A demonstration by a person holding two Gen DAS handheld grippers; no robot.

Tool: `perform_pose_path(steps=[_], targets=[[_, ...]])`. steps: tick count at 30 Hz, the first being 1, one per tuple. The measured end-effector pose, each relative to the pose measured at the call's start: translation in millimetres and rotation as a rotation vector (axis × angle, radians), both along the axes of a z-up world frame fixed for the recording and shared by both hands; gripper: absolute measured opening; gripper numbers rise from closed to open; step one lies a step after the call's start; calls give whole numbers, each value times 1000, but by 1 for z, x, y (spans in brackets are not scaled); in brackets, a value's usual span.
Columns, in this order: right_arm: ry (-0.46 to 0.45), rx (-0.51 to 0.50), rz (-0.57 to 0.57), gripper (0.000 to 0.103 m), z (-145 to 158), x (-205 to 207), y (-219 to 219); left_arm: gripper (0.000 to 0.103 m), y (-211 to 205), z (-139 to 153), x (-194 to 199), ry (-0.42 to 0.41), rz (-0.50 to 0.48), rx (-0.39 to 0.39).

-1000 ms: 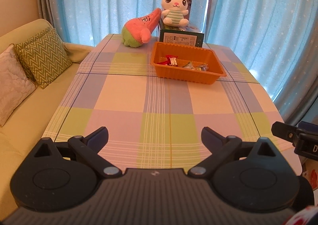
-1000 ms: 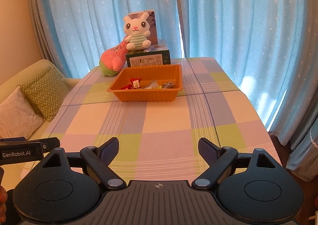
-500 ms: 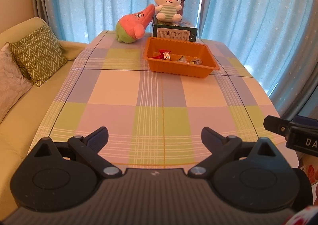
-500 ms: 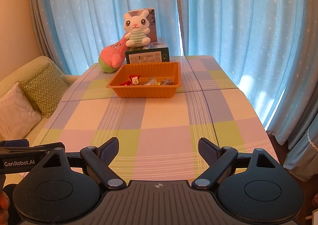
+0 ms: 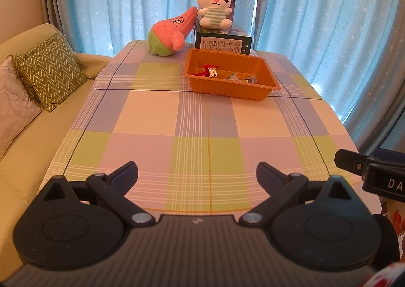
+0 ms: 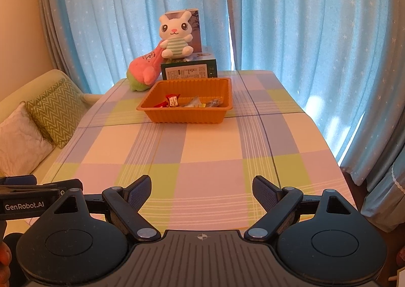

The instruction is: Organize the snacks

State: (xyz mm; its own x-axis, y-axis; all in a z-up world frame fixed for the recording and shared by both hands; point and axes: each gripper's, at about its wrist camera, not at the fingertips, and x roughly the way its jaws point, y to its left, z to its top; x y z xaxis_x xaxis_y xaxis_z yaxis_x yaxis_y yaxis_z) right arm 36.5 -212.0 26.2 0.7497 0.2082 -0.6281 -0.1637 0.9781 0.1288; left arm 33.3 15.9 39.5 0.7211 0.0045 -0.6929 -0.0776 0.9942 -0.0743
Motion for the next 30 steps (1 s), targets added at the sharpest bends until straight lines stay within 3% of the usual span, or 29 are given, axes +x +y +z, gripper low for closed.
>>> perform_pose_path(steps=[30], targets=[[-4,-1,0,87,1,1,0,100,-3,2,1,-4,-5,2]])
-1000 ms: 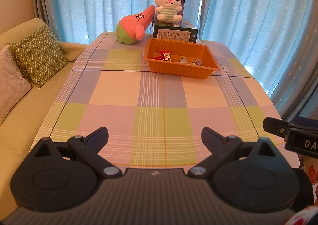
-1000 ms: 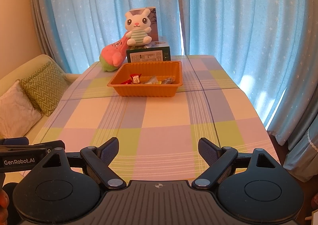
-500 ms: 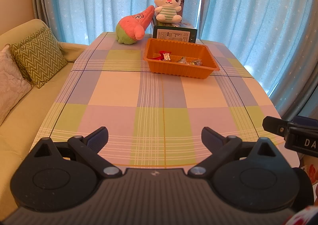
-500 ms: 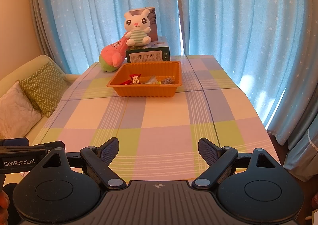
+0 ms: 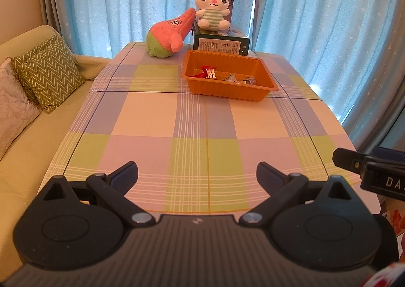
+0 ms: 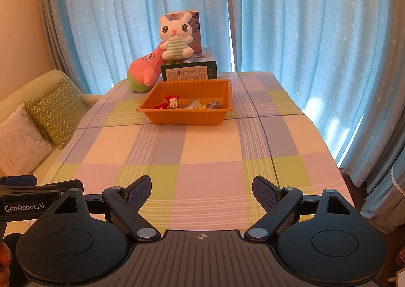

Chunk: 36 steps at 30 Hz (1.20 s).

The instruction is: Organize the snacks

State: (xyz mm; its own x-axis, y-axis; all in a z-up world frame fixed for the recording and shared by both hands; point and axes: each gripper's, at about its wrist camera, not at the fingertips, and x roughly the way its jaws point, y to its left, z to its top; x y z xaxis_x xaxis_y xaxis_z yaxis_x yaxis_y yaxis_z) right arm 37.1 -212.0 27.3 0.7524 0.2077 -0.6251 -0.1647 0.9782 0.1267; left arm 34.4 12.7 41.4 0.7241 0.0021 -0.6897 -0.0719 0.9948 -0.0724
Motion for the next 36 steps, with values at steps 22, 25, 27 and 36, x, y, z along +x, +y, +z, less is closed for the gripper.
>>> perform_pose_path(steps=[22,25,27,36], targets=[[0,-2,1,87,1,0,1,100,1,2,1,0,-9,1],[0,-2,2,87,1,1,1,100,1,3,1,-1,-8,2],[0,-2,2,87,1,1,1,100,1,2,1,-1,-9,1],[0,-2,2,87,1,1,1,100,0,1,1,-2,-11,1]])
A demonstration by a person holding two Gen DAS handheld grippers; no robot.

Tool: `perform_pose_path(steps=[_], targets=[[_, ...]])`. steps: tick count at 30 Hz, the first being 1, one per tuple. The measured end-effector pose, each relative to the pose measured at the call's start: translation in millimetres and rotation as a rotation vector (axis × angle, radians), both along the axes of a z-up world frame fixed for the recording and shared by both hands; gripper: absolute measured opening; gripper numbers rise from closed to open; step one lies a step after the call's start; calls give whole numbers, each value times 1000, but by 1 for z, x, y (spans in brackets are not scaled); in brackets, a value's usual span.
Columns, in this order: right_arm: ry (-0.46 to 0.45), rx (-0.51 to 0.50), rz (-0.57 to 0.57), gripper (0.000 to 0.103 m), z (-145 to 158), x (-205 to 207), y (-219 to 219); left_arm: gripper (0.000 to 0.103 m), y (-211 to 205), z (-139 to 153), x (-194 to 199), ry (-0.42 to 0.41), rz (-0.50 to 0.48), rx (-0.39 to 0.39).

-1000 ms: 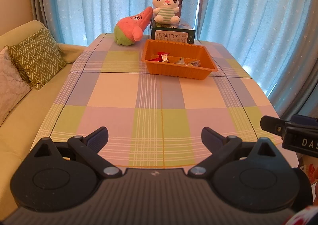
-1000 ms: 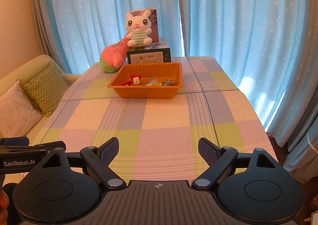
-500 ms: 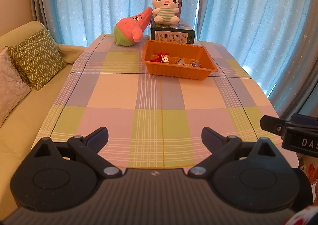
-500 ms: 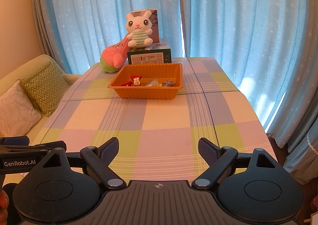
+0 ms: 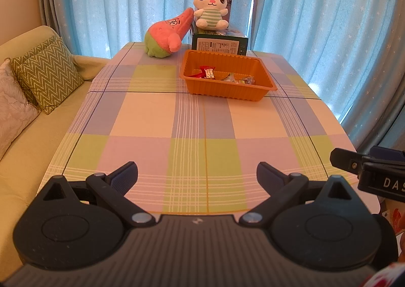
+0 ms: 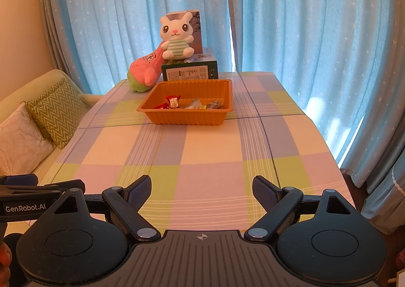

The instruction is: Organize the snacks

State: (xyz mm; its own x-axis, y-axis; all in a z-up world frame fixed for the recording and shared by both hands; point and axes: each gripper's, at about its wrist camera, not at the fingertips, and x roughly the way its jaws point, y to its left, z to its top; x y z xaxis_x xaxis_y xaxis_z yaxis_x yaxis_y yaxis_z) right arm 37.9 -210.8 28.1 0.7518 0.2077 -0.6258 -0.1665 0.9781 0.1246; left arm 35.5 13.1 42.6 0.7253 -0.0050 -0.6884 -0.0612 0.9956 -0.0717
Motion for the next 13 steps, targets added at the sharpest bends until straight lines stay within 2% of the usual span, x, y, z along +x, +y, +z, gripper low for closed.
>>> perform_pose_path(steps=[13], targets=[[0,5,-1,87,-1,0,-1,100,-1,-1,-3,-24,-28,-13]])
